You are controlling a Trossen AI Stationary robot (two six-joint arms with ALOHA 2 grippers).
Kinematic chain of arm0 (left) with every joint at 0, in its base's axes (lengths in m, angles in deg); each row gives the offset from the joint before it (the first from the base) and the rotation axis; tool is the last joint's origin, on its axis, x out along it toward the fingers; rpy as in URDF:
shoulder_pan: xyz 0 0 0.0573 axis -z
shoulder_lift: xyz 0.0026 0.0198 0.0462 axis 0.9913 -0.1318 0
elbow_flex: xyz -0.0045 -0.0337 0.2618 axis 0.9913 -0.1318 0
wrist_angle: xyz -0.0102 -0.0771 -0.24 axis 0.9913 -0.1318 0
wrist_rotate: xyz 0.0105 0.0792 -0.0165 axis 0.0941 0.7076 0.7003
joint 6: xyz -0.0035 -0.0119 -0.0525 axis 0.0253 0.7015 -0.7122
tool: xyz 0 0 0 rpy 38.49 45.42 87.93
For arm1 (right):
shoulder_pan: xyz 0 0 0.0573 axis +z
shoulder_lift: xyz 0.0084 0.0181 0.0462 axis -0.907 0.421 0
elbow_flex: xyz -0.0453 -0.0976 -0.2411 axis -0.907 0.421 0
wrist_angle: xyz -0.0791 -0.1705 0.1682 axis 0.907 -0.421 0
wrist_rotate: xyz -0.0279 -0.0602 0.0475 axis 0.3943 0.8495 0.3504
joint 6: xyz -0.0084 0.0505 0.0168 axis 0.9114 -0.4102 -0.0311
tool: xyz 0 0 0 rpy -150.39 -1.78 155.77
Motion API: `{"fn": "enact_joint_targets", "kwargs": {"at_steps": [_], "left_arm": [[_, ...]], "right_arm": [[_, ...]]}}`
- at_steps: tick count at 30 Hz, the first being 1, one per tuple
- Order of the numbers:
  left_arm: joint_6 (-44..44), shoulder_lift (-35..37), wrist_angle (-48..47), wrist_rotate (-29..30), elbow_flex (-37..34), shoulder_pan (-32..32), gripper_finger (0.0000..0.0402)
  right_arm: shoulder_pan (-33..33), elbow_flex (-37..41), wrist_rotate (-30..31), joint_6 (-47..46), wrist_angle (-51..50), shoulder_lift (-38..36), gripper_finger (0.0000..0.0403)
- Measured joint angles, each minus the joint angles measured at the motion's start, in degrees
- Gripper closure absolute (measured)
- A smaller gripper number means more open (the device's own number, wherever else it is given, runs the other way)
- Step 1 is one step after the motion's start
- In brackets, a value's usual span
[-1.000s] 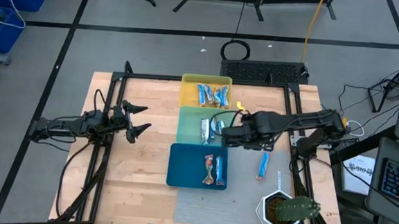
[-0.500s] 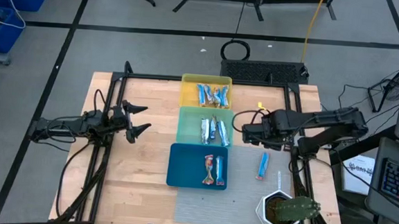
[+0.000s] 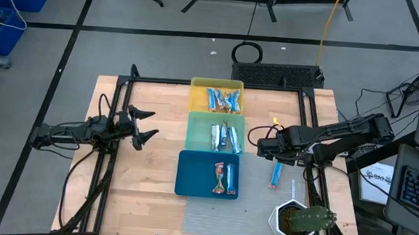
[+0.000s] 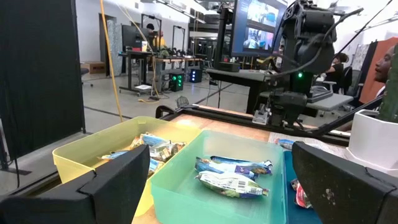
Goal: Pick and place Granola Bars by type
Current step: Put the red granola bar into the blue bin
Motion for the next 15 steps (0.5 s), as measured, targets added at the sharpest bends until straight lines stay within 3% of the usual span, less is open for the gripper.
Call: {"fn": "enact_joint_targets", "kwargs": {"at_steps": [15], "left_arm": [[0.0,0.0,0.0,0.0,0.0,0.0,0.0009]], "right_arm": [[2.8,10.64,-3.84,-3.85,10.96,0.03,0.0209]]}}
